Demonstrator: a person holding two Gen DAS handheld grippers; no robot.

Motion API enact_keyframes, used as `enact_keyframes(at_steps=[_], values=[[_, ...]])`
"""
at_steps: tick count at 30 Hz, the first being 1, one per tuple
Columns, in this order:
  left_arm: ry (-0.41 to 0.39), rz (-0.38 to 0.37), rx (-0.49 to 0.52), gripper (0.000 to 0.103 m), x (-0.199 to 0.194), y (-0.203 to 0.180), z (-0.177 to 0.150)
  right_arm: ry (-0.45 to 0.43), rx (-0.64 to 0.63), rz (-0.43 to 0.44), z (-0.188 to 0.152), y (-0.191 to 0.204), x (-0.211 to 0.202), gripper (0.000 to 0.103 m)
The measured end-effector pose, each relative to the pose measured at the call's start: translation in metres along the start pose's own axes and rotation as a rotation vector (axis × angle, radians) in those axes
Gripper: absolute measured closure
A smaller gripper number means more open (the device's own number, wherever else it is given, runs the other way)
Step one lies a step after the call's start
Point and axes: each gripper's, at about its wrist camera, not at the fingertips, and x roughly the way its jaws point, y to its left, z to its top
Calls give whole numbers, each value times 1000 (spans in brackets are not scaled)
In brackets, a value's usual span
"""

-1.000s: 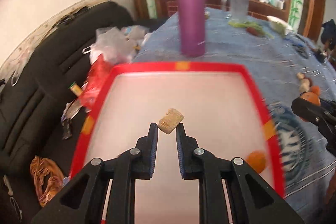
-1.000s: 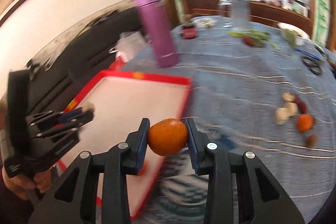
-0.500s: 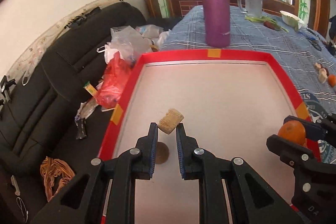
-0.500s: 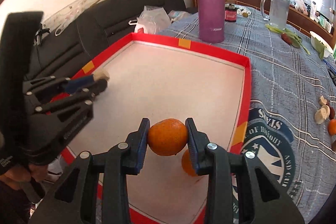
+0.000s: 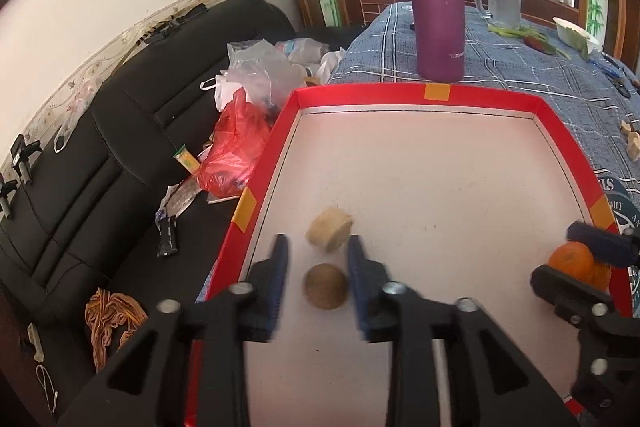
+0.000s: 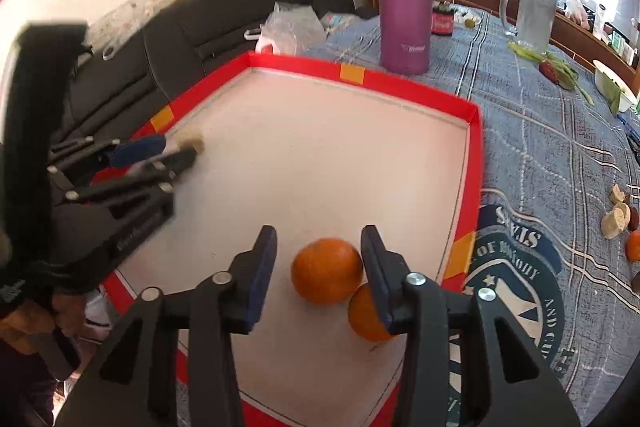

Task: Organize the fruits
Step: 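Carry the mandarin and yam chunk into the tray and open both tools, then move both open tools back to the fruit pile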

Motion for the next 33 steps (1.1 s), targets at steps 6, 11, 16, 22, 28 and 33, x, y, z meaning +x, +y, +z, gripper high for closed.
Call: enact_keyframes(at_steps=[6, 11, 16, 22, 28, 33], values=[[-23, 16, -5, 40, -10, -1, 1, -88, 3, -17, 0, -7, -30, 52], [-32, 2, 13, 33, -18, -9, -2, -126, 53, -51, -6, -26, -51, 51], [-47, -22, 53, 33, -30, -26, -3, -147, 123, -104, -20, -56, -72, 51], [-71, -80, 115, 33, -46, -59, 2, -154, 226, -200, -44, -107, -97, 51], [-130, -164, 214, 30, -66, -113, 20, -138, 330, -325, -65, -176, -121, 51], [-147, -224, 286, 26, -68, -160, 39, -91, 391, -390, -69, -225, -118, 52]])
